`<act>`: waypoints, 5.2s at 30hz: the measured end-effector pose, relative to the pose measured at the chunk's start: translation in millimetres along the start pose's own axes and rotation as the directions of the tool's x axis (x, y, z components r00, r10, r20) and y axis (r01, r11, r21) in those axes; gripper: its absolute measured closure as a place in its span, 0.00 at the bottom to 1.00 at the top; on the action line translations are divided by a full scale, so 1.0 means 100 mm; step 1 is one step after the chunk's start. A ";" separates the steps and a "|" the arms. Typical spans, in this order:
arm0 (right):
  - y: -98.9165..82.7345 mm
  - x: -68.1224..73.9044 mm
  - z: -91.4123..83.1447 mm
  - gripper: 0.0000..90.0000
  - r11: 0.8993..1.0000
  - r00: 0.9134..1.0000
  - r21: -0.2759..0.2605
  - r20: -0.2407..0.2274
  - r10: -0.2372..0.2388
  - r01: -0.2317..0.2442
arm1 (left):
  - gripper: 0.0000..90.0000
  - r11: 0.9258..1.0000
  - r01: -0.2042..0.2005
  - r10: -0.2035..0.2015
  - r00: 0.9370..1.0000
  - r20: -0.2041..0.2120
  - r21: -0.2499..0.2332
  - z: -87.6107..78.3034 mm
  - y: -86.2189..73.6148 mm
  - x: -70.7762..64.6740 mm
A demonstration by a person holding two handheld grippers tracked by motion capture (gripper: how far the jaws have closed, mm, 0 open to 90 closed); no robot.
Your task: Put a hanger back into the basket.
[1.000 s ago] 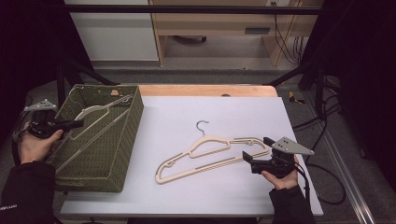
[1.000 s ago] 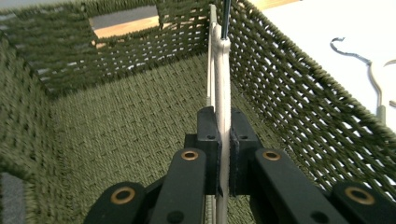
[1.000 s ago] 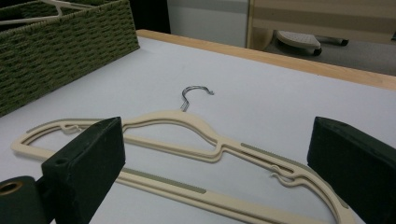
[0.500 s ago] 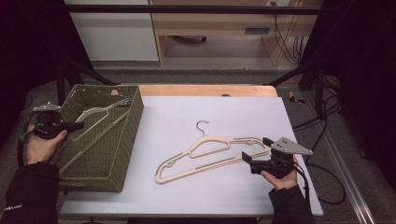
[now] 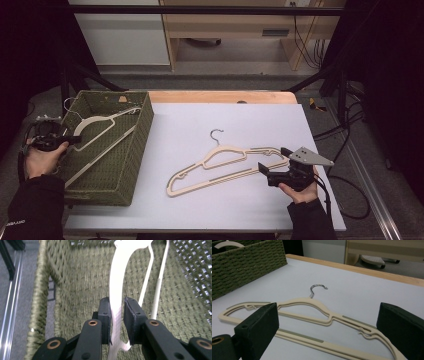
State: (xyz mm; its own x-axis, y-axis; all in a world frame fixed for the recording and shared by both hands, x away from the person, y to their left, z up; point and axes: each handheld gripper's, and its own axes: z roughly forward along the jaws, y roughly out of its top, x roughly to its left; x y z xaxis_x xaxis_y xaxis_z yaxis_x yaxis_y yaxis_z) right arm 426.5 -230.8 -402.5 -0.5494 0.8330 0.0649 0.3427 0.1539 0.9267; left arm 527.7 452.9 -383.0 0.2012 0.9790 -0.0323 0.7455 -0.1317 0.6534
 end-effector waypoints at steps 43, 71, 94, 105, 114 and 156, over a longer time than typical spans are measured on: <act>0.03 -0.02 -0.01 0.05 1.000 1.000 -0.011 0.016 0.010 -0.010 | 0.26 0.858 -0.075 0.228 0.943 0.245 -0.508 -0.75 0.04 -1.23; 0.14 0.02 0.14 0.07 1.000 1.000 -0.005 0.009 0.020 -0.020 | 0.11 0.823 -0.158 0.377 0.871 0.316 -0.546 -0.56 -0.03 -2.42; 0.49 0.27 1.16 0.19 0.993 0.999 0.115 0.027 0.023 -0.026 | 0.05 0.877 -0.251 0.420 0.815 0.400 -0.409 -0.01 -0.48 -2.73; 0.39 0.38 1.79 0.32 0.973 0.999 0.231 0.044 0.016 -0.025 | 0.04 0.881 -0.262 0.422 0.811 0.404 -0.394 0.06 -0.50 -2.71; 0.25 0.32 2.12 0.52 0.951 0.997 0.309 0.077 0.006 -0.029 | 0.04 0.884 -0.254 0.414 0.816 0.404 -0.393 0.08 -0.50 -2.68; 0.16 0.37 2.24 0.98 0.924 0.982 0.336 0.118 0.149 -0.181 | 0.06 0.899 -0.255 0.394 0.824 0.407 -0.355 0.17 -0.50 -2.68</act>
State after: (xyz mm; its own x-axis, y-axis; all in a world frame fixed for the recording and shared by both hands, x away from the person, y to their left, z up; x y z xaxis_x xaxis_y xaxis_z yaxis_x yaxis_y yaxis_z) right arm 582.4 -78.7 -467.7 -0.3986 0.9033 0.1586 0.6724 0.1703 0.7204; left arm 447.3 194.9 -420.1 0.7186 0.6912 -0.0772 0.3935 -0.3126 0.8645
